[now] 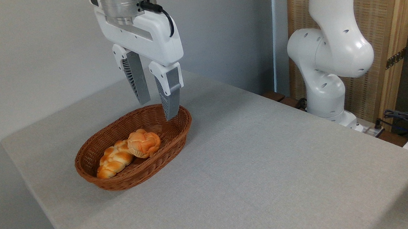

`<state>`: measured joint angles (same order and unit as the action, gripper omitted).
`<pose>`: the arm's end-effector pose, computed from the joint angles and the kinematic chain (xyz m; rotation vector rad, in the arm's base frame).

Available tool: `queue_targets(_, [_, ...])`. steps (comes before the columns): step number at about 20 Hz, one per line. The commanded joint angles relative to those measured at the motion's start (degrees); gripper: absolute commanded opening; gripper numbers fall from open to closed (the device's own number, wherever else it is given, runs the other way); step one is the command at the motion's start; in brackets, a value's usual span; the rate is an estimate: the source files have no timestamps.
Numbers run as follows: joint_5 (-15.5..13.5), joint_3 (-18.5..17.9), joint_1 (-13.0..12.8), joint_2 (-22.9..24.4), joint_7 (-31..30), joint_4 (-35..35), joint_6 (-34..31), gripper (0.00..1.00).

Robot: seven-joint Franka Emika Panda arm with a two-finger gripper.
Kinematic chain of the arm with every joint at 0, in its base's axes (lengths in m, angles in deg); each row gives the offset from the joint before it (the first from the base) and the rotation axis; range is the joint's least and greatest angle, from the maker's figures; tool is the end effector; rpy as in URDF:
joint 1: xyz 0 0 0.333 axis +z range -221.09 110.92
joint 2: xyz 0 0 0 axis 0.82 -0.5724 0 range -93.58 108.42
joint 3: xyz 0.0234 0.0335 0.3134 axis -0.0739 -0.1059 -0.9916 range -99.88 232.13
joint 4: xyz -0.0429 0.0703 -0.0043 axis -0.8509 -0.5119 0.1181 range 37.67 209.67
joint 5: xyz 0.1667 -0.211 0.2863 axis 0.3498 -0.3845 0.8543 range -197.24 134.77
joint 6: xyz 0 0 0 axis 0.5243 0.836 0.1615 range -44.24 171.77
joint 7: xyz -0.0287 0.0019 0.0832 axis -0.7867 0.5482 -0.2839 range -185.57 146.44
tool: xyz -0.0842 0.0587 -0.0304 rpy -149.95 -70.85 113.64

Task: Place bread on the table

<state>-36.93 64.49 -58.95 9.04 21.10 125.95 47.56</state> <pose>0.5460 -0.0316 0.6230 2.8369 -1.1124 0.0536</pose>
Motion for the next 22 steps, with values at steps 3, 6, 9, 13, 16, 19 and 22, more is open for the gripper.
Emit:
queue_targets(3, [0.4, -0.6, -0.4, 0.3, 1.4, -0.1, -1.4, 1.0])
queue_targets(6, [-0.2, -0.4, -0.6, 0.3, 0.9, 0.0, -0.6, 1.0])
queue_targets(9, [-0.6, 0.2, -0.9, 0.2, 0.4, 0.3, -0.4, 1.0])
queue_targets(13, [-1.8, 0.3, -6.0, 0.5, -0.8, 5.1, 5.7, 1.0])
queue_targets(16, [-2.0, 0.2, -10.7, 0.7, -7.3, 9.2, 11.7, 1.0])
queue_targets(19, [-1.9, 0.2, -14.3, 0.8, -7.2, 14.5, 17.9, 1.0])
queue_targets(22, [-1.3, 0.1, -17.7, 0.8, -6.9, 20.4, 26.5, 1.0])
